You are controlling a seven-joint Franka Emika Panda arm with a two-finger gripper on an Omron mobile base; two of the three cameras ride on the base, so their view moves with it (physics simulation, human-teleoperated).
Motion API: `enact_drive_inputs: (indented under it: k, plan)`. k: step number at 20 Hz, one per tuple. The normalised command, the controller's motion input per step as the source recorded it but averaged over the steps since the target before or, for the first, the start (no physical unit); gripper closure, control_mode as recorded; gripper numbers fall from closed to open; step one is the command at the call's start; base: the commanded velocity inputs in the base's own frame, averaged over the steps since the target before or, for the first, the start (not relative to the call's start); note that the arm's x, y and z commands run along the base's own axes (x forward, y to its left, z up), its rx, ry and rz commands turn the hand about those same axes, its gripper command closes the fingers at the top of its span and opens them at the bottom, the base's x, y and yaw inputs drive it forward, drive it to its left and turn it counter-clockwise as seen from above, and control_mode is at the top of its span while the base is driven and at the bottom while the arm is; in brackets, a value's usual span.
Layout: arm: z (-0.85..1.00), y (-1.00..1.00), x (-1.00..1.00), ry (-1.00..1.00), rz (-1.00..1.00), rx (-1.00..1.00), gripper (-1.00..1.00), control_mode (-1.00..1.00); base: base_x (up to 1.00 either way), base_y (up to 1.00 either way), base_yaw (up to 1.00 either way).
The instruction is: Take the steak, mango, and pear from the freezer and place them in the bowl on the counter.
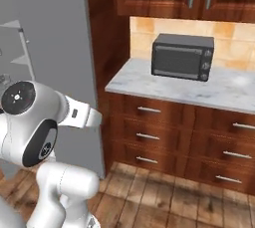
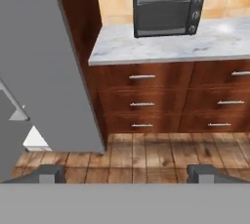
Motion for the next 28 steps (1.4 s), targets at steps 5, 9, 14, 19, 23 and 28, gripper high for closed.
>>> enact_drive_inputs:
  k: [5,9,14,19,23,28]
  plan:
    - [0.0,0.0,0.0,0.0,0.0,0.0,-1.0,1.0,0.85,1.0,0.0]
    - [0.0,0.0,0.0,0.0,0.0,0.0,-1.0,1.0,1.0,1.0,0.0]
    - [0.0,0.0,0.0,0.0,0.0,0.0,-1.0,1.0,0.88,1.0,0.0]
    - [0.0,0.0,0.0,0.0,0.0,0.0,-1.0,1.0,0.51,0.71,0.01]
    - [0.0,0.0,0.0,0.0,0.0,0.0,-1.0,1.0,0.54,0.03,0.0]
    - [0.0,0.0,0.0,0.0,0.0,0.0,-1.0,1.0,0.59,0.06,0.0]
